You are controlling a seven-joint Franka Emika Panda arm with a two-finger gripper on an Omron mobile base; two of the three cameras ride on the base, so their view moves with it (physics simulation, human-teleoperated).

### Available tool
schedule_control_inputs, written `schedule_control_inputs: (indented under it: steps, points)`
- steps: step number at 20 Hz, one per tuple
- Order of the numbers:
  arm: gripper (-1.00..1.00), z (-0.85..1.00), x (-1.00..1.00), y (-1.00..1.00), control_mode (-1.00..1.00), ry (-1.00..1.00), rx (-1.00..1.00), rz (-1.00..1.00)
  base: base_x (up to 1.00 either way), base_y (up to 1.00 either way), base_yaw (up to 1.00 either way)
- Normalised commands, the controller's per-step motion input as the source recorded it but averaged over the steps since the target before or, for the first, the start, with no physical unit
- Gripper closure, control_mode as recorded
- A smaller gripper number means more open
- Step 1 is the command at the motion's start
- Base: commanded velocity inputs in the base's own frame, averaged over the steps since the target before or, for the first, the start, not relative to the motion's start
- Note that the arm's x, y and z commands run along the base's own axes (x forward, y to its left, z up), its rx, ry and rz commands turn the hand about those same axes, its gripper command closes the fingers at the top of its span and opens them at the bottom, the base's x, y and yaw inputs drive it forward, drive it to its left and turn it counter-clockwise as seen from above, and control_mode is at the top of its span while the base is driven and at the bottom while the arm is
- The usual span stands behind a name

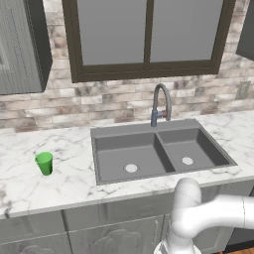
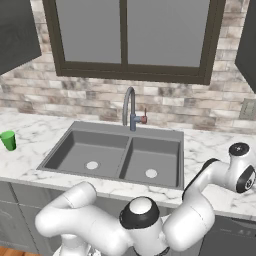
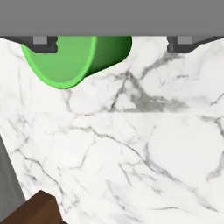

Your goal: Place the cup in the left basin and the cup in the right basin of the sink.

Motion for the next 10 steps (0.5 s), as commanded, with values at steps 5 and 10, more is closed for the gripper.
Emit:
schedule_control_inputs:
  steps: [5,10]
  points:
    - [1.00,-0.42,0.02,-0.01,-1.00,0.00,0.06,-0.01,0.00,0.00,0.00]
    - [1.00,-0.34,0.00,-0.06,-1.00,0.00,0.06,-0.03,0.00,0.00,0.00]
